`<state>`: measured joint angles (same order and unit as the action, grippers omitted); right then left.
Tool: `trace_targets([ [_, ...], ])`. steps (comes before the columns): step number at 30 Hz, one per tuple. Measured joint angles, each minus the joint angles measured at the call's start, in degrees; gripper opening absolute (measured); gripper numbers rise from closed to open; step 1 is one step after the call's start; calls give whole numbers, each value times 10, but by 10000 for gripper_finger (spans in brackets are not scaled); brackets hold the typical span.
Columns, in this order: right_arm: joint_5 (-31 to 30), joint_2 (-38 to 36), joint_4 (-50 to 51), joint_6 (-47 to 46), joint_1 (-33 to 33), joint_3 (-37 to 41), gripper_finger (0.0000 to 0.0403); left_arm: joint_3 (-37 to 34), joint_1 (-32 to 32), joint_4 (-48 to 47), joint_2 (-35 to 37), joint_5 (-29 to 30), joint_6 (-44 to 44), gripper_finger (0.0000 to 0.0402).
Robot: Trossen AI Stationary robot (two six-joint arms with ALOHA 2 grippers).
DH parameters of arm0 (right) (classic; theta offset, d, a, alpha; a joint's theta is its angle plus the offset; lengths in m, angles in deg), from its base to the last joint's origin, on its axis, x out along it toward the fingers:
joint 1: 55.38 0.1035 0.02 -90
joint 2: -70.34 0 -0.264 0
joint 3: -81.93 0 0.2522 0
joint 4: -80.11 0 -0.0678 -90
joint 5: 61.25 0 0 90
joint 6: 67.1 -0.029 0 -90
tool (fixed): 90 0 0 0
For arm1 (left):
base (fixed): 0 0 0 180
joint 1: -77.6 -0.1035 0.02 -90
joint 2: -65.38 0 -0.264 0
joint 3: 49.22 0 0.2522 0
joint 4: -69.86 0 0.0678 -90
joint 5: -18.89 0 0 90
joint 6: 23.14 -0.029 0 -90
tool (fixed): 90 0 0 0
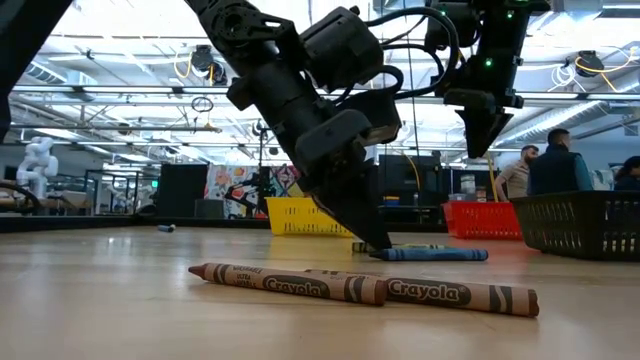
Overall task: Sort crayons
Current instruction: Put the green crayon into the black bin
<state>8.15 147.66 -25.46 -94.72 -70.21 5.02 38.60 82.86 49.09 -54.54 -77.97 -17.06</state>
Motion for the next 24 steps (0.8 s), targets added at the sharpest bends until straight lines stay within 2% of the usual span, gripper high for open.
trace_targets([
  [3, 0, 0, 0, -1, 0, 0, 105, 1, 0, -4, 0, 0, -9, 9],
  [9, 67, 0, 0, -2, 0, 0, 105, 1, 0, -12, 1, 0, -11, 4],
  [15, 73, 0, 0, -2, 0, 0, 105, 1, 0, -21, 1, -15, -19, 3],
  [24, 73, 0, -2, -2, 0, 0, 105, 2, -8, -60, -2, -21, -19, 48],
])
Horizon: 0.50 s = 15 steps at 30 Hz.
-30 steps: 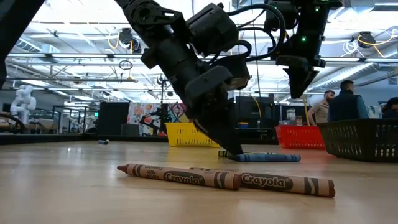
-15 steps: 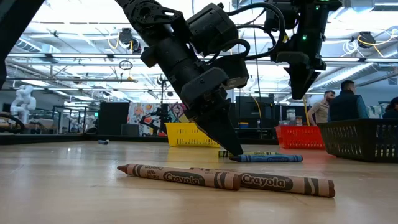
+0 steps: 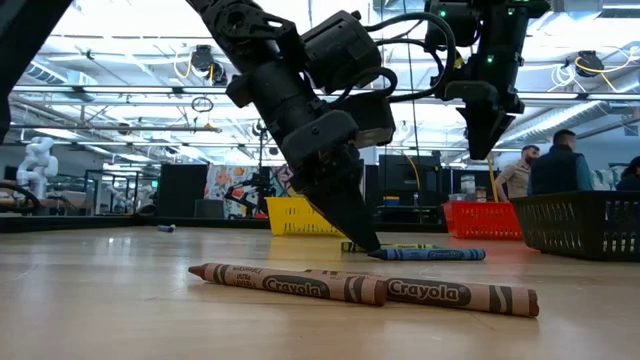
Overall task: Sort crayons
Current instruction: Put the green crayon into the black bin
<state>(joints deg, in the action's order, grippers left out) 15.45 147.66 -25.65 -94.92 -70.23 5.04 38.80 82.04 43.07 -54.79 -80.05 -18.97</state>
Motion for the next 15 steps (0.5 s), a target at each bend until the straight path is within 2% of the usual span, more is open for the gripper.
trace_targets([
  [4, 0, 0, -1, 1, 0, 0, 105, 0, -3, 3, -3, -7, 0, 45],
  [8, -1, 0, -1, 2, 0, 0, 105, -1, -3, 4, -4, -7, 0, 10],
  [15, -1, 0, -3, 5, 0, 0, 105, -1, -3, 3, 1, -12, -17, 4],
])
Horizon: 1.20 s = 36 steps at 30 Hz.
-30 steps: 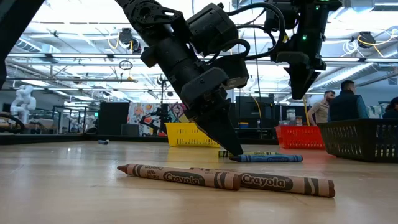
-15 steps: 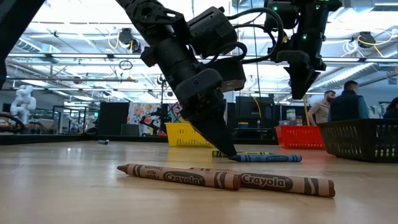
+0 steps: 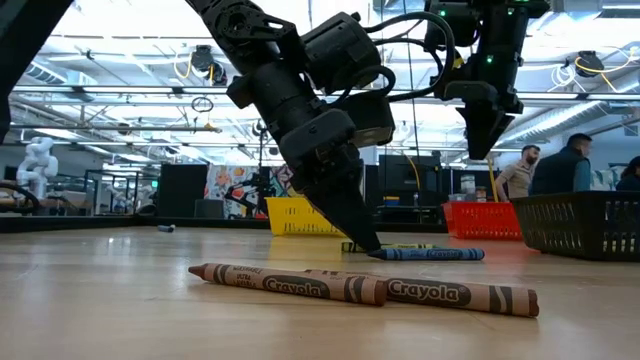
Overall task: Sort crayons
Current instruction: Put the green crayon into the black bin
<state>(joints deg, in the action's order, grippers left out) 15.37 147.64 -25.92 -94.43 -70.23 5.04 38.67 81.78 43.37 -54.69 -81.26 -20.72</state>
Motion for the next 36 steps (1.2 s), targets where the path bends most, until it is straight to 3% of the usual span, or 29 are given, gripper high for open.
trace_targets([
  [21, -2, 0, -2, 10, 0, 0, 105, 36, 8, -64, 28, -30, -18, 0],
  [25, -3, 0, -23, 11, 0, 0, 105, 37, 8, -89, 58, 9, -33, 0],
  [36, 1, -3, -55, 59, 22, 0, 105, 27, 9, -123, 152, 44, -44, 0],
])
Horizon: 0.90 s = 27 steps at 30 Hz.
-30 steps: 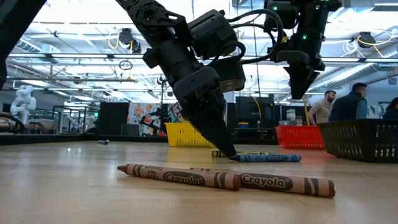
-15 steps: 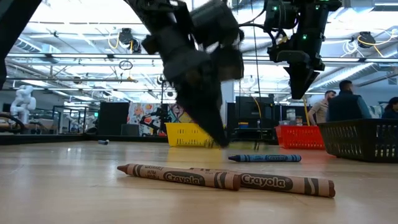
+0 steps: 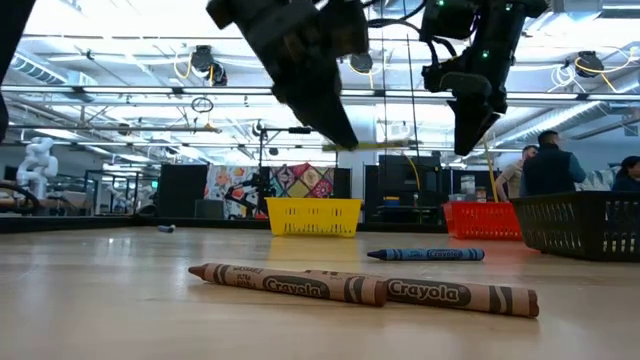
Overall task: Sort crayons
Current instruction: Put the green crayon into the black bin
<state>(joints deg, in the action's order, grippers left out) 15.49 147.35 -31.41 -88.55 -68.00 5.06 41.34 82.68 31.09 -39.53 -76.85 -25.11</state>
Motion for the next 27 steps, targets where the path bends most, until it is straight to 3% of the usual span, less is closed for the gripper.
trace_targets([
  [10, -1, 0, -11, -39, 72, 0, 105, -55, 0, 6, 74, 50, 2, 0],
  [20, -5, 0, -127, -55, 186, 0, 105, -110, 5, 14, 113, 79, 31, 0],
  [27, -92, 0, -154, -106, 290, 13, 105, -109, 11, 38, 120, 82, 31, 0],
])
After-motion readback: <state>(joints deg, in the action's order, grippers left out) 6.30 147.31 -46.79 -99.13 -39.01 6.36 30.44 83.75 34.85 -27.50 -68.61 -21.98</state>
